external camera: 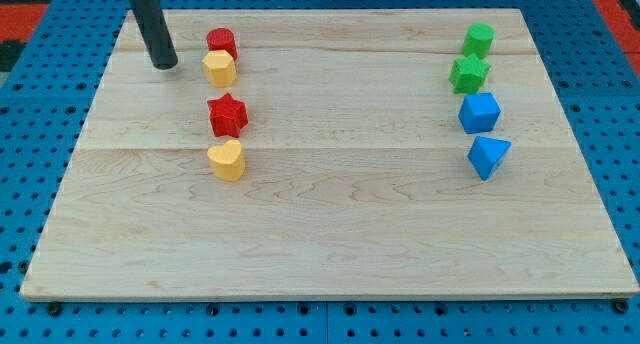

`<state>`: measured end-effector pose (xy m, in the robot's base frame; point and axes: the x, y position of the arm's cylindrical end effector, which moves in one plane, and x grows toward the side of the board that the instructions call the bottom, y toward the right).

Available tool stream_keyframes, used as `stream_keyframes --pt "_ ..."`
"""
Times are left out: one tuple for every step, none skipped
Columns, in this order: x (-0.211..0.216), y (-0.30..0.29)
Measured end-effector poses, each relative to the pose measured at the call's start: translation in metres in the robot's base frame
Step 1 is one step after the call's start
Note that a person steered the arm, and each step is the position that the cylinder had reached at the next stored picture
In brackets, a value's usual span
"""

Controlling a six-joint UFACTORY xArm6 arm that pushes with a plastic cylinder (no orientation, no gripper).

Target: Move the red circle towards the top

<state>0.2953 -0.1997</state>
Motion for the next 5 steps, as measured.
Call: stream_keyframes --pt "-0.027 0.013" --pt "-0.044 0.025" --pt "-0.055 0.037" --pt "-0.035 0.008" --pt "-0.003 0.016"
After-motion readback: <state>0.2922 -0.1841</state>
